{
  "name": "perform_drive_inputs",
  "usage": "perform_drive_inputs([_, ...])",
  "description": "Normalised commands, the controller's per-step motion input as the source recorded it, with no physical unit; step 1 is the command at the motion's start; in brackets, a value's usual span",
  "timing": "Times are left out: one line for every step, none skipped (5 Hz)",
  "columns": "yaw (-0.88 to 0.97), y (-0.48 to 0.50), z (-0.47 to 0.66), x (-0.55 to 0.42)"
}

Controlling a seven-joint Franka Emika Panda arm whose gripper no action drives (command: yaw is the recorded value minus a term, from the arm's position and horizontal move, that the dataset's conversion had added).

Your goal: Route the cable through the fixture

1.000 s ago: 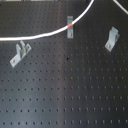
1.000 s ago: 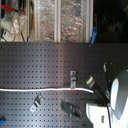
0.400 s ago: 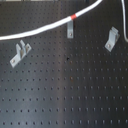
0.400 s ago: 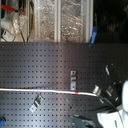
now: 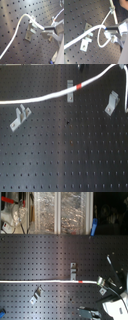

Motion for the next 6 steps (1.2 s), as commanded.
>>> perform_drive_inputs([-0.43,0.366,0.27,-0.385])
perform_drive_inputs([-0.64,0.362,0.19,-0.164])
perform_drive_inputs([-0.93,0.113,0.09,0.111])
perform_drive_inputs([-0.76,-0.101,0.24,0.15])
perform_drive_inputs([-0.57,-0.053,0.29,0.04])
perform_drive_inputs([-0.31,0.1,0.06,0.032])
